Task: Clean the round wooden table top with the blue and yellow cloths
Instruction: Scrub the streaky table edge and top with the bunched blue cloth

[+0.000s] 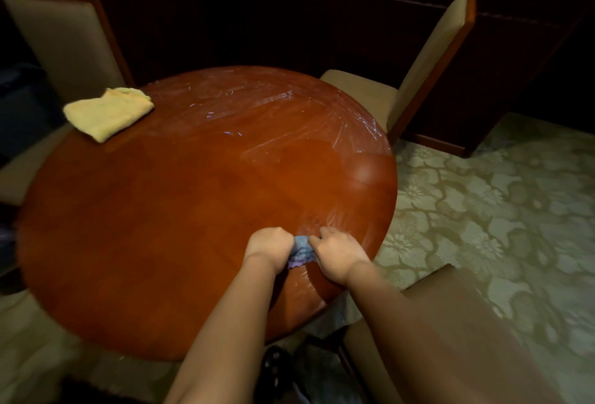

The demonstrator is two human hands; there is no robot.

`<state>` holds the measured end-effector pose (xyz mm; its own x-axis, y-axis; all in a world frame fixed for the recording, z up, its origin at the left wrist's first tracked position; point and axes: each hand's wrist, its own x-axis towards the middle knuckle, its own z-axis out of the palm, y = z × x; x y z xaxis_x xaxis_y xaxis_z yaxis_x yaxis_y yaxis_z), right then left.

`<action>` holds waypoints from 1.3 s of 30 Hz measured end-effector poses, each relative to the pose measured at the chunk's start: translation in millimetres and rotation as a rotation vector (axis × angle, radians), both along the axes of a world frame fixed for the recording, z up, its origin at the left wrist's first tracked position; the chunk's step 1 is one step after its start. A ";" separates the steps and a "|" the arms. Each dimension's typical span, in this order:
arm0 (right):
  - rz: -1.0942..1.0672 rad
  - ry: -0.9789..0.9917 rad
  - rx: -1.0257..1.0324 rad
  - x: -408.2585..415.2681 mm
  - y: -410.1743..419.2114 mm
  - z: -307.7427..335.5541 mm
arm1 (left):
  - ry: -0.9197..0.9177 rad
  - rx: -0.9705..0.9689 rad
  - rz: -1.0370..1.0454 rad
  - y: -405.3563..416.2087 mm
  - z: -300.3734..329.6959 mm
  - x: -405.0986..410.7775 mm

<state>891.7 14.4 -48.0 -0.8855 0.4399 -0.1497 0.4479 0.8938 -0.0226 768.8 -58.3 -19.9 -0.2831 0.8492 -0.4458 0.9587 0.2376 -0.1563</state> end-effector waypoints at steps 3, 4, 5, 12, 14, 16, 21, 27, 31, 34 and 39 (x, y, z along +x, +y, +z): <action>-0.010 -0.013 -0.031 11.7 -14.3 0.9 | -0.003 -0.015 -0.003 -12.3 2.2 10.6; -0.007 -0.019 -0.040 15.5 -18.7 1.8 | -0.004 -0.022 -0.003 -16.0 2.6 13.2; -0.003 -0.020 -0.048 19.6 -21.9 1.9 | -0.004 -0.026 -0.002 -19.2 3.3 15.5; -0.024 -0.028 -0.035 37.7 -30.8 -2.7 | 0.035 -0.034 0.013 -23.4 5.3 29.1; -0.002 -0.007 -0.016 37.5 -28.1 0.8 | 0.041 -0.041 -0.004 -18.0 4.3 28.3; 0.011 -0.013 0.013 36.5 -21.1 3.7 | 0.044 -0.055 -0.025 -8.9 4.1 26.0; -0.088 0.013 0.098 35.4 9.3 -6.2 | 0.072 0.006 -0.083 20.2 -4.7 24.5; -0.245 0.037 0.123 35.2 31.0 -6.2 | 0.126 0.060 -0.236 55.3 -14.0 18.1; -0.277 0.042 -0.013 37.8 24.9 -9.6 | 0.142 0.065 -0.282 58.6 -8.7 21.3; -0.286 0.035 -0.007 41.8 14.3 -8.5 | 0.133 0.039 -0.291 50.4 -3.7 28.1; -0.262 0.050 -0.004 53.2 -5.3 -6.9 | 0.094 -0.009 -0.263 27.6 0.0 43.0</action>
<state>945.0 9.0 -54.8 -0.7478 0.6546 -0.1106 0.6622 0.7474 -0.0534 811.8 -30.6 -20.0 -0.0936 0.8953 -0.4355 0.9684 -0.0197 -0.2486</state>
